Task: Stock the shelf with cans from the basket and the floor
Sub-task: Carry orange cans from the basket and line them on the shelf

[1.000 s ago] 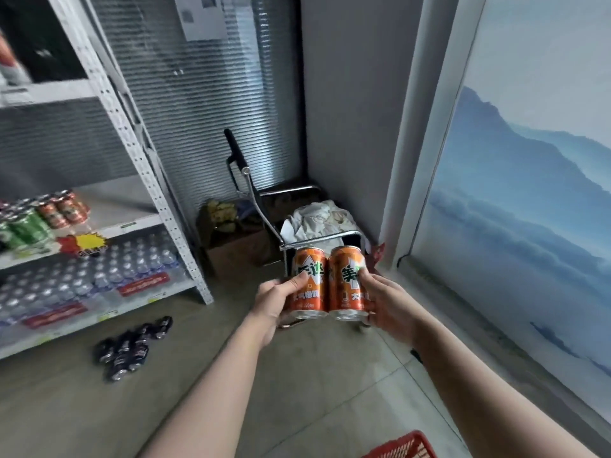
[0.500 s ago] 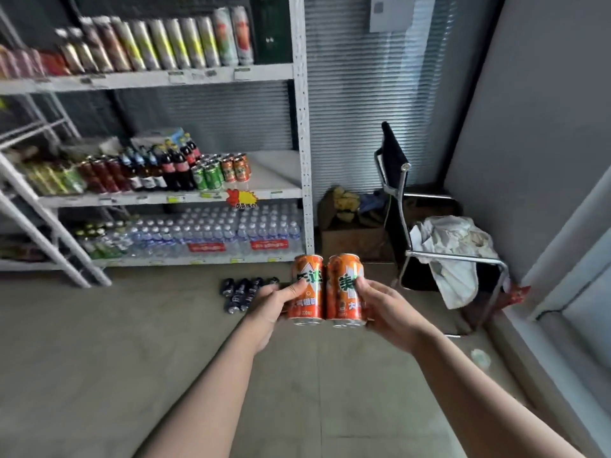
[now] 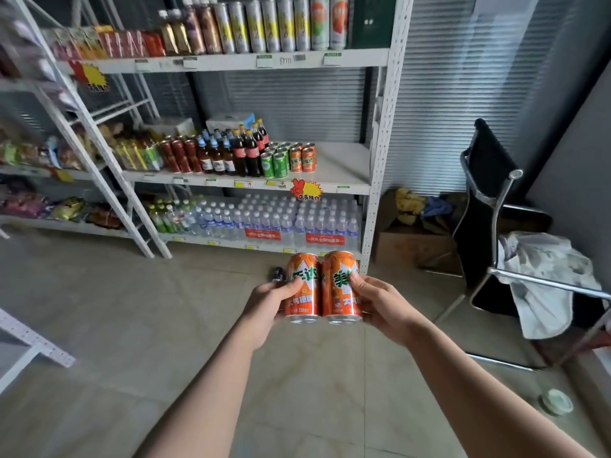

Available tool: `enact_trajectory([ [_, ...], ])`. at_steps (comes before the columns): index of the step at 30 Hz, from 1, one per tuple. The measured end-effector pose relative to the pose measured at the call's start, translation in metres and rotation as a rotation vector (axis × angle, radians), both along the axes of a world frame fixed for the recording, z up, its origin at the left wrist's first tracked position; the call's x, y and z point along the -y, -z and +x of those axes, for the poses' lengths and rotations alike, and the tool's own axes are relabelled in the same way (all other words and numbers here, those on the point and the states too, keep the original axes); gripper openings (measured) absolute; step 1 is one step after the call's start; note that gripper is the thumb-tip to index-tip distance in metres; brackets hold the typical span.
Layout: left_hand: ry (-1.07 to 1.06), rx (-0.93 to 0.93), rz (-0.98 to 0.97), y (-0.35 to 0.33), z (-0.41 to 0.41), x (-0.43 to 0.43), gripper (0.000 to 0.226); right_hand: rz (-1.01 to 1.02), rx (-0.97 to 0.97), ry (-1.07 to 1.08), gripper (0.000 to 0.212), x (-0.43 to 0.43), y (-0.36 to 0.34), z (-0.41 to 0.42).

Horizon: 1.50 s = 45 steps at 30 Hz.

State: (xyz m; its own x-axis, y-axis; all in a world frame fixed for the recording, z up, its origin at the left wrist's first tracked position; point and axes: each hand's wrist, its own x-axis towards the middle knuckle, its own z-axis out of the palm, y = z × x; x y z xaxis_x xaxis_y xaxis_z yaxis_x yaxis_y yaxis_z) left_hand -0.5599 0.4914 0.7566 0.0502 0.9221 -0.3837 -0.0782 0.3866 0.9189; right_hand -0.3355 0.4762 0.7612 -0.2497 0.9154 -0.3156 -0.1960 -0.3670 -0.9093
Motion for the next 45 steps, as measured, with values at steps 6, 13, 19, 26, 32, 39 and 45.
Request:
enact_trajectory([
  [6,0.002,0.067,-0.027,0.006,-0.012,-0.029,0.042,-0.020,0.008,0.023,0.044,-0.030,0.003,-0.014],
  [13,0.040,0.164,-0.052,0.006,-0.008,-0.085,0.040,-0.048,0.001,0.076,0.060,-0.083,0.010,-0.011],
  [19,0.128,0.157,-0.027,0.008,0.002,-0.157,0.043,-0.063,-0.008,0.097,0.058,-0.156,0.019,0.003],
  [26,0.086,0.145,-0.013,0.008,0.008,-0.278,0.047,-0.051,0.002,0.051,0.059,-0.283,0.021,0.010],
  [32,0.062,0.142,0.006,0.004,0.000,-0.368,0.047,-0.017,-0.015,-0.035,0.041,-0.384,0.018,0.005],
  [39,0.103,0.140,-0.009,0.004,-0.020,-0.468,0.039,-0.031,-0.018,-0.039,0.055,-0.482,0.017,-0.011],
  [45,0.222,0.078,0.030,0.008,-0.037,-0.557,0.043,-0.006,0.011,-0.031,0.094,-0.560,0.020,-0.028],
])
